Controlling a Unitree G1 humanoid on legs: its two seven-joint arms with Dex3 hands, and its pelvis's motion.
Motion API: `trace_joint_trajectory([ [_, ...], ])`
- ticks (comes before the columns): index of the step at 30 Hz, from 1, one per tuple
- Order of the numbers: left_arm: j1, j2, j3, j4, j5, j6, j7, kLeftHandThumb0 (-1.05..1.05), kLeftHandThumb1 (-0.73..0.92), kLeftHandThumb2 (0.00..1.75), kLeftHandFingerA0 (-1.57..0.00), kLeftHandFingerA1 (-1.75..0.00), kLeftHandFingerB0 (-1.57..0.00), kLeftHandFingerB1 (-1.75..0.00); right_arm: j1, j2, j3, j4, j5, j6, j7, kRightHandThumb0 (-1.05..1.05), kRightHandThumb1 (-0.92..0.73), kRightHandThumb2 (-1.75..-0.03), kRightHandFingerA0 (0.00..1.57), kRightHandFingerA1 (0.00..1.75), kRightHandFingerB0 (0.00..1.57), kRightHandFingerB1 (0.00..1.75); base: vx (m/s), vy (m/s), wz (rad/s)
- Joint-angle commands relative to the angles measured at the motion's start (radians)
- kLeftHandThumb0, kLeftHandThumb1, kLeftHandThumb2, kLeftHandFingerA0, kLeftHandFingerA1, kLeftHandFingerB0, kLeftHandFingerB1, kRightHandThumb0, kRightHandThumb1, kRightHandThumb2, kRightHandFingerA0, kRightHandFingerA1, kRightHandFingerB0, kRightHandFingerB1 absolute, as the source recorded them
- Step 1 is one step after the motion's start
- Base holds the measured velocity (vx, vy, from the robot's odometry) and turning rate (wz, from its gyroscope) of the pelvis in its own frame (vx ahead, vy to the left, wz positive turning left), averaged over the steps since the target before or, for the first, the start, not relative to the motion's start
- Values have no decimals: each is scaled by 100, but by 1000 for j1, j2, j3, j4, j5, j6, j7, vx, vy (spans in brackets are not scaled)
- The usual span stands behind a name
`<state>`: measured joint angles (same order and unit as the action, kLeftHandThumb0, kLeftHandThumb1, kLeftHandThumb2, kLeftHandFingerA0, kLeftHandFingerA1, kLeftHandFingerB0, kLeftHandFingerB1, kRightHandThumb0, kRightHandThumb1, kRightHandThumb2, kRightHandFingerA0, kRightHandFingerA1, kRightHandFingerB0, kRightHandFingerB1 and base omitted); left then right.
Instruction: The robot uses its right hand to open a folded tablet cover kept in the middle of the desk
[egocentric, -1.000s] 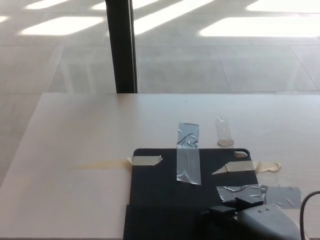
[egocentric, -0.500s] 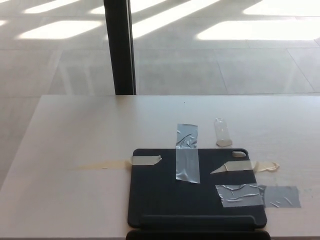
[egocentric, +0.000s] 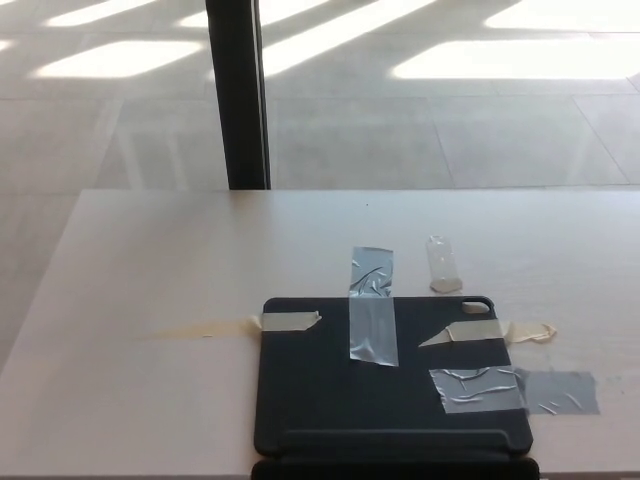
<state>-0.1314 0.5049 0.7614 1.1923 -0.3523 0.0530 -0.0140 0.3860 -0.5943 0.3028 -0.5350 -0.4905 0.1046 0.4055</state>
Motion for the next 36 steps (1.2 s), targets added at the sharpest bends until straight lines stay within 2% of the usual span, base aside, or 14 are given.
trace_joint_trajectory([
  [1, 14, 20, -2, 6, -27, -29, -7, -42, 42, 58, -96, -85, -80, -75, -65, 4, -157, -25, 135, 39, 47, -61, -47, -91, 38, 58, 21, 46, 0, 0, 0],
  [6, 23, 23, 1, 6, -35, -28, -15, -46, 28, 80, -89, -89, -77, -81, -154, 39, -401, 30, 326, 80, 60, -67, -59, -62, 42, 42, 35, 34, 0, 0, 0],
  [7, 24, 23, -2, 6, -32, -29, -14, -42, 42, 57, -93, -84, -81, -77, -165, 52, -426, 41, 351, 81, 55, -66, -55, -60, 45, 45, 39, 36, 0, 0, 0],
  [8, 26, 25, -9, 4, -25, -27, -12, -41, 44, 57, -94, -84, -81, -76, -209, 70, -511, 84, 447, 100, 59, -65, -46, -88, 43, 58, 26, 46, 0, 0, 0],
  [10, 29, 26, -13, 1, -22, -24, -12, -46, 30, 81, -89, -88, -75, -79, -264, 71, -610, 135, 549, 138, 86, -66, -60, -59, 47, 42, 42, 35, 0, 0, 0],
  [14, 40, 26, -15, -4, -19, -29, -18, -48, 29, 80, -89, -88, -78, -80, -381, 93, -928, 283, 849, 278, 78, -66, -41, -79, 50, 55, 38, 47, 0, 0, 0],
  [23, 48, 23, -13, 11, -19, -30, -8, -41, 42, 58, -93, -85, -81, -77, -406, 116, -1286, 638, 876, 148, -144, -87, -53, -59, 81, 43, 69, 40, 0, 0, 0],
  [24, 48, 22, -16, 12, -16, -30, -5, -42, 42, 58, -97, -85, -83, -77, -398, 132, -1337, 663, 886, 159, -191, -91, -31, -87, 96, 60, 62, 47, 0, 0, 0],
  [25, 47, 22, -17, 13, -15, -29, -3, -42, 43, 58, -98, -85, -82, -77, -394, 140, -1372, 689, 896, 158, -216, -96, -57, -59, 87, 47, 69, 41, 0, 0, 0],
  [26, 47, 22, -15, 14, -17, -27, -2, -41, 43, 58, -97, -84, -84, -76, -388, 141, -1402, 731, 907, 141, -227, -99, -44, -94, 81, 54, 55, 46, 0, 0, 0],
  [32, 54, 22, -14, 10, -19, -24, -5, -42, 44, 58, -92, -84, -80, -76, -393, 155, -1567, 980, 955, 50, -363, -95, -69, -62, 77, 61, 50, 55, 0, 0, 0],
  [33, 54, 22, -11, 12, -22, -25, -5, -48, 30, 81, -89, -88, -74, -79, -391, 164, -1580, 1004, 966, 42, -369, -96, -72, -62, 72, 65, 46, 57, 0, 0, 0],
  [34, 57, 23, -9, 11, -23, -26, -8, -48, 30, 82, -88, -87, -71, -78, -387, 170, -1598, 1043, 985, 34, -364, -95, -57, -102, 62, 70, 38, 62, 0, 0, 0],
  [36, 60, 24, -11, 11, -21, -22, -6, -50, 31, 82, -87, -86, -69, -76, -374, 168, -1621, 1116, 999, 18, -347, -95, -77, -63, 58, 67, 34, 57, 0, 0, 0],
])
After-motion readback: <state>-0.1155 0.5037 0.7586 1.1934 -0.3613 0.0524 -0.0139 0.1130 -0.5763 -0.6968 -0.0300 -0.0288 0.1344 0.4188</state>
